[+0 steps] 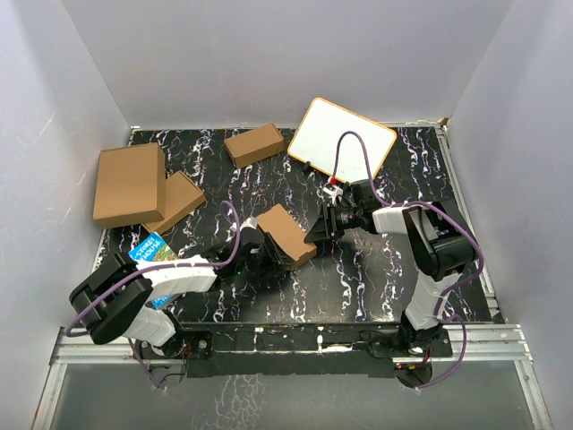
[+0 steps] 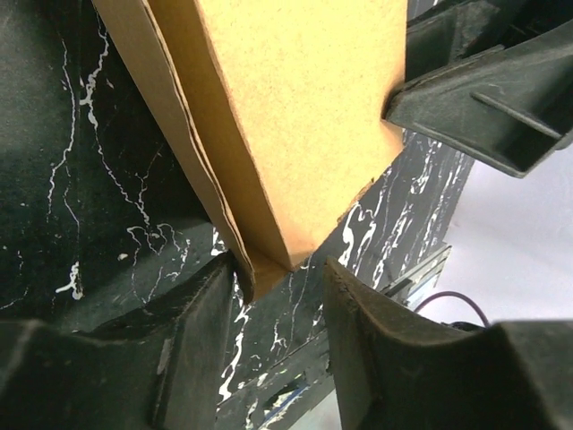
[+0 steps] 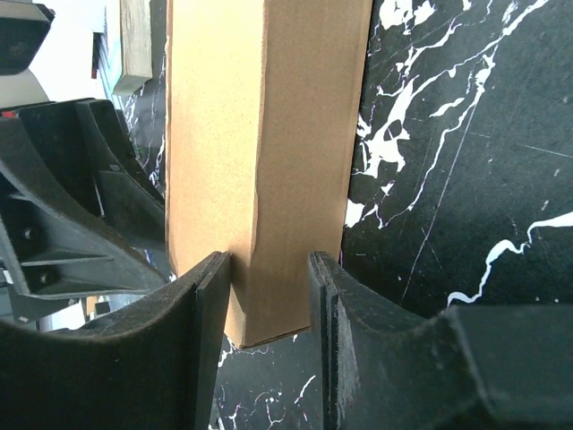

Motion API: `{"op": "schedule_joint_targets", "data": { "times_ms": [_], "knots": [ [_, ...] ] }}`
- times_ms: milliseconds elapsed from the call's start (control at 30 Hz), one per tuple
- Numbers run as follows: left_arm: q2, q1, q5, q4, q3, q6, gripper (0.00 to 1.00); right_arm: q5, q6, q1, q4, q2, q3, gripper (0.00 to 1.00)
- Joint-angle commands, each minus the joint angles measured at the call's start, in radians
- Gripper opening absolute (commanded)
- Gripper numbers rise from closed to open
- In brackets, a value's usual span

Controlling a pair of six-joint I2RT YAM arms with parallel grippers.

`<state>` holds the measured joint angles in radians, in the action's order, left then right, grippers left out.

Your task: Fold the paper box

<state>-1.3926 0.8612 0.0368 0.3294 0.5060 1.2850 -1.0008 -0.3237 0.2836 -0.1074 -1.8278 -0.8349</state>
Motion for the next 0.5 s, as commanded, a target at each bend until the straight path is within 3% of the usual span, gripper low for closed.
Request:
{"op": "schedule_joint_targets", "data": {
  "times_ms": [0, 167, 333, 400, 467],
  "knots": [
    [-0.029, 0.004, -0.001, -0.037, 0.063, -0.029, 0.38, 0.017, 0.019, 0.028, -0.023, -0.011, -0.001, 0.42],
    [-0.050, 0.005, -0.003, -0.085, 0.098, -0.023, 0.24, 0.024, 0.016, 0.053, -0.021, -0.010, -0.001, 0.39],
    [-0.038, 0.004, -0.035, -0.164, 0.143, 0.017, 0.03, 0.047, 0.009, 0.065, -0.021, -0.005, 0.003, 0.38],
    [-0.035, 0.005, -0.049, -0.218, 0.172, 0.043, 0.00, 0.054, 0.005, 0.068, -0.023, -0.005, 0.004, 0.38],
    [-0.033, 0.005, -0.055, -0.256, 0.194, 0.075, 0.04, 0.054, 0.000, 0.070, -0.026, -0.007, 0.005, 0.38]
  ]
}}
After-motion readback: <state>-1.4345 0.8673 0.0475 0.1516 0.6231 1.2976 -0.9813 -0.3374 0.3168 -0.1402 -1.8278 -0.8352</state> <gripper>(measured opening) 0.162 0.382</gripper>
